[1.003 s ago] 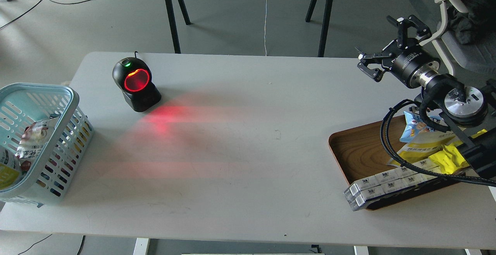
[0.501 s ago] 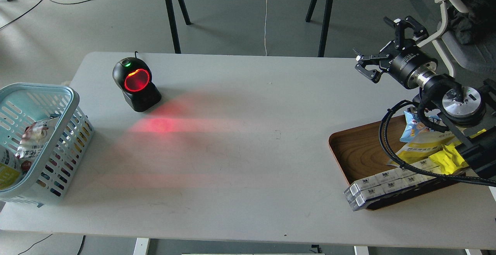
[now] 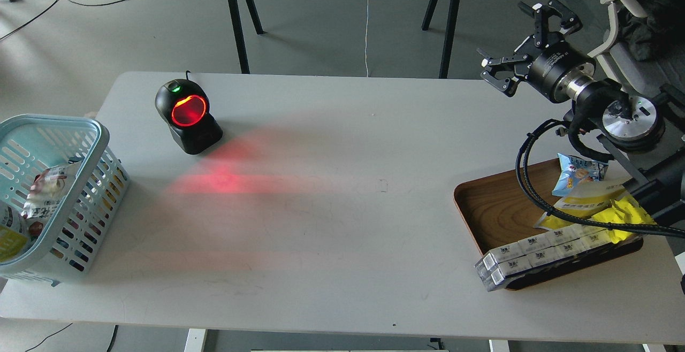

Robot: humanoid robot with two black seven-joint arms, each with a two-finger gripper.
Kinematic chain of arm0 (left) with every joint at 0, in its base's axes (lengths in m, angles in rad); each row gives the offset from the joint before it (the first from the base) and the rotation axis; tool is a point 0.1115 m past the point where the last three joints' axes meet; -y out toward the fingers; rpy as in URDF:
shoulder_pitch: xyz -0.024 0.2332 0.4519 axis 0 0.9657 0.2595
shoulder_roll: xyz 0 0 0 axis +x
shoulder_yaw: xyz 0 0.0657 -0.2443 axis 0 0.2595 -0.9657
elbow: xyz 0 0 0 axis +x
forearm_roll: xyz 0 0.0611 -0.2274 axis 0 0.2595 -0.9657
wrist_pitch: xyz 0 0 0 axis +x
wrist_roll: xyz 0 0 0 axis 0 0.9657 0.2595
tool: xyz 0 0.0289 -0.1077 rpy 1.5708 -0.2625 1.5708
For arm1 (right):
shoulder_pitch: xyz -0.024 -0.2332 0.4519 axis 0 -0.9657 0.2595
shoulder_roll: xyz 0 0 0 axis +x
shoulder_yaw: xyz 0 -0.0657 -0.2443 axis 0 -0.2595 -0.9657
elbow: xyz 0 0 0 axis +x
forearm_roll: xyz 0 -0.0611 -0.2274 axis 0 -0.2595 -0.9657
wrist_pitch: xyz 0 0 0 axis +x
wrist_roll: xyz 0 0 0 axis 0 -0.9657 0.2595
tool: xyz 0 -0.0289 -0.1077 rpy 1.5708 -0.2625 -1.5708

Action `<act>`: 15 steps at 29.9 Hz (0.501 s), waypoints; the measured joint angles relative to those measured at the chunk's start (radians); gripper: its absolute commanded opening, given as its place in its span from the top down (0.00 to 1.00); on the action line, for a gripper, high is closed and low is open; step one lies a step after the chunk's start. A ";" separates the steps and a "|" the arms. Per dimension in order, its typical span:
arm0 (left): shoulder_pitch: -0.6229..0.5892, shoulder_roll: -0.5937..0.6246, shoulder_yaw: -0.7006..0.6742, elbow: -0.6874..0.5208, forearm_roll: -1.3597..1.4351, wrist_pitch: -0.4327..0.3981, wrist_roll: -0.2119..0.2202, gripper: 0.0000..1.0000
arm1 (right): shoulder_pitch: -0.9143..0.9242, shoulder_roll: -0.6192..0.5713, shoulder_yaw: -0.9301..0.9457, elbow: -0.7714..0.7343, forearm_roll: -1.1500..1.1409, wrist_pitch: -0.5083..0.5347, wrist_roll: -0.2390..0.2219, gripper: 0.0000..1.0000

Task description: Scan snack and place in basket

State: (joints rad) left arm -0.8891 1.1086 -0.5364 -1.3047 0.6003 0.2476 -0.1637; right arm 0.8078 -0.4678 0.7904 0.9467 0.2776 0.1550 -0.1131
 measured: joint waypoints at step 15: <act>-0.015 -0.544 -0.157 0.513 -0.537 -0.475 0.010 0.02 | -0.005 -0.017 -0.009 0.003 0.002 0.015 0.001 0.01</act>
State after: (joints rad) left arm -0.9037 0.5649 -0.6933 -0.7912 0.0632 -0.2273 -0.1532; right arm 0.8029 -0.4848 0.7812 0.9494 0.2792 0.1695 -0.1122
